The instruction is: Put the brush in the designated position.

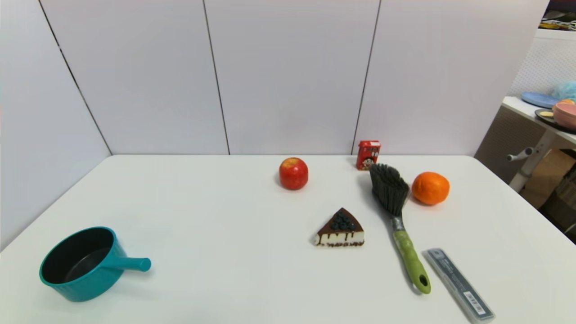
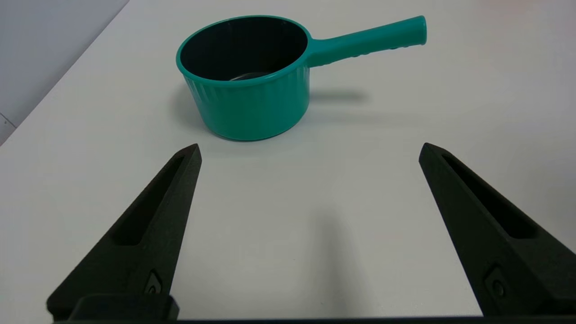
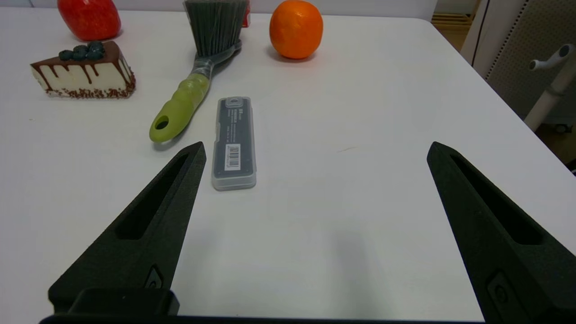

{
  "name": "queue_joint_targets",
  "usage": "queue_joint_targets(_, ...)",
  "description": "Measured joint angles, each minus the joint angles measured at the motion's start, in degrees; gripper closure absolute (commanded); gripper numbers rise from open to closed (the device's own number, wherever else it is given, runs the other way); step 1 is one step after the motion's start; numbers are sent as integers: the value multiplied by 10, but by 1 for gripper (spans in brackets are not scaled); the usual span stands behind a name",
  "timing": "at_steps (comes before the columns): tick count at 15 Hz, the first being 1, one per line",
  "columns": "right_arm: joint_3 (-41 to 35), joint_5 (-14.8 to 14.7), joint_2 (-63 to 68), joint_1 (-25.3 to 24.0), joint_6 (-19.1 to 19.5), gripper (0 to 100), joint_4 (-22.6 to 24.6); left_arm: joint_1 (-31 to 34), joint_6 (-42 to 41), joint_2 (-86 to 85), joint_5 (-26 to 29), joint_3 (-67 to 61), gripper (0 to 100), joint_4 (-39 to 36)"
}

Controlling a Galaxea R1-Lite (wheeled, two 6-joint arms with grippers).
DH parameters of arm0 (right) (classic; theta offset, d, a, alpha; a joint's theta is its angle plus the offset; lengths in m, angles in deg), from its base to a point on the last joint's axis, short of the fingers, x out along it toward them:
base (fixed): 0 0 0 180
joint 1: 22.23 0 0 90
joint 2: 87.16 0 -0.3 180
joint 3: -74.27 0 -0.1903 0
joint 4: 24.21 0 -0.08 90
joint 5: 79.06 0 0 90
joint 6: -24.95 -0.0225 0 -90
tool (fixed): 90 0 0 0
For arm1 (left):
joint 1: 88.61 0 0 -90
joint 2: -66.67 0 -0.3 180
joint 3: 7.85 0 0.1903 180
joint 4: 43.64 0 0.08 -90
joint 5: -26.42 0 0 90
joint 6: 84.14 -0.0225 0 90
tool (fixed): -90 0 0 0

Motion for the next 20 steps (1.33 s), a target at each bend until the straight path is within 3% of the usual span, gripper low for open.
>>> queue_joint_targets(20, 0, 1, 0, 0, 4, 0, -1, 0, 0, 0, 0, 0, 0, 0)
